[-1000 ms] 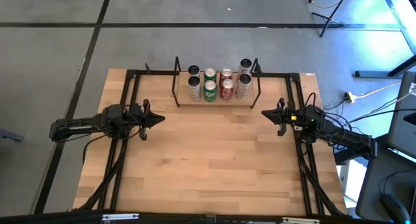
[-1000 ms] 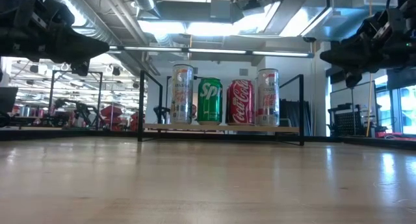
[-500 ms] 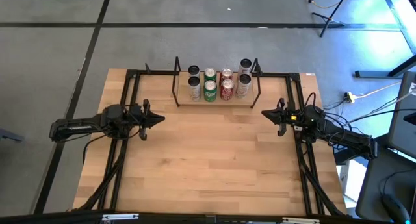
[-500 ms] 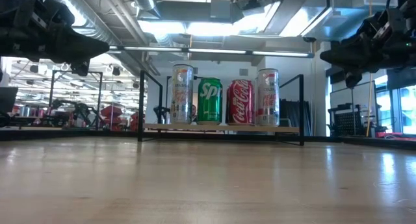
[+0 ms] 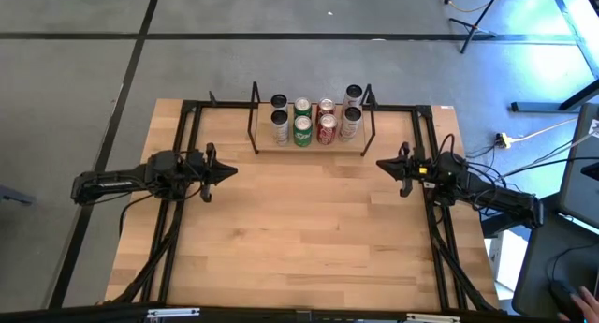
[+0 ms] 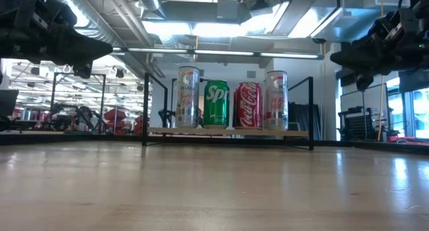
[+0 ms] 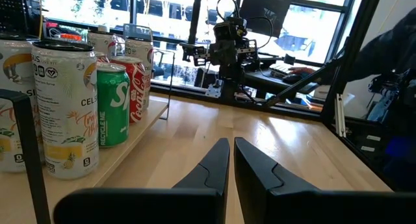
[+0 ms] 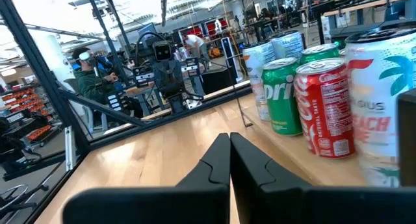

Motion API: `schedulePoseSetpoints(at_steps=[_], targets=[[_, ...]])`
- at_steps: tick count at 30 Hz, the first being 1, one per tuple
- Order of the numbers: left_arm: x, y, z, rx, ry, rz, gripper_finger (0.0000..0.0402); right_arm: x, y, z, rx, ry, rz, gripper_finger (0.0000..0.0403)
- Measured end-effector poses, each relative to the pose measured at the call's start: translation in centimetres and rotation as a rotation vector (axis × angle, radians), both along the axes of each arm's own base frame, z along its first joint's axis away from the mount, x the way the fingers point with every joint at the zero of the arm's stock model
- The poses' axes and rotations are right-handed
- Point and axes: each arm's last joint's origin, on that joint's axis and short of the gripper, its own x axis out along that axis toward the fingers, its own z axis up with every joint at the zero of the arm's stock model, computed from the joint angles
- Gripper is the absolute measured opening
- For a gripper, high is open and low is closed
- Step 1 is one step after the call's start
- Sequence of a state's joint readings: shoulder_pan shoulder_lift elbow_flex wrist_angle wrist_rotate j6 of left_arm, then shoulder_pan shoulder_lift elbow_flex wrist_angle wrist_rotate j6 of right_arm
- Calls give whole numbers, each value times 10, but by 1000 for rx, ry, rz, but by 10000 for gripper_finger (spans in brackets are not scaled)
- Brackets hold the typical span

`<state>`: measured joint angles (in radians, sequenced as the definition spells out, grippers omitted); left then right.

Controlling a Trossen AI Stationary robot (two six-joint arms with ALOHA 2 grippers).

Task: Place canned beverage on shelf
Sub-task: Return to Home Position

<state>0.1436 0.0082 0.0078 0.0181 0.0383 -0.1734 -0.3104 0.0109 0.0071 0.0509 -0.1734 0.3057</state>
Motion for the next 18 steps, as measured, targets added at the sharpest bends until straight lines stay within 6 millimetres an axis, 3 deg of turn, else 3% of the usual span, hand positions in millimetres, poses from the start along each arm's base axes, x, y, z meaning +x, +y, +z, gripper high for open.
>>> schedulePoseSetpoints(at_steps=[10, 18], targets=[[0, 0, 0, 0, 0, 0, 16, 3, 16, 0, 2, 2, 150, 1], [0, 0, 0, 0, 0, 0, 16, 3, 18, 0, 2, 2, 168, 1]])
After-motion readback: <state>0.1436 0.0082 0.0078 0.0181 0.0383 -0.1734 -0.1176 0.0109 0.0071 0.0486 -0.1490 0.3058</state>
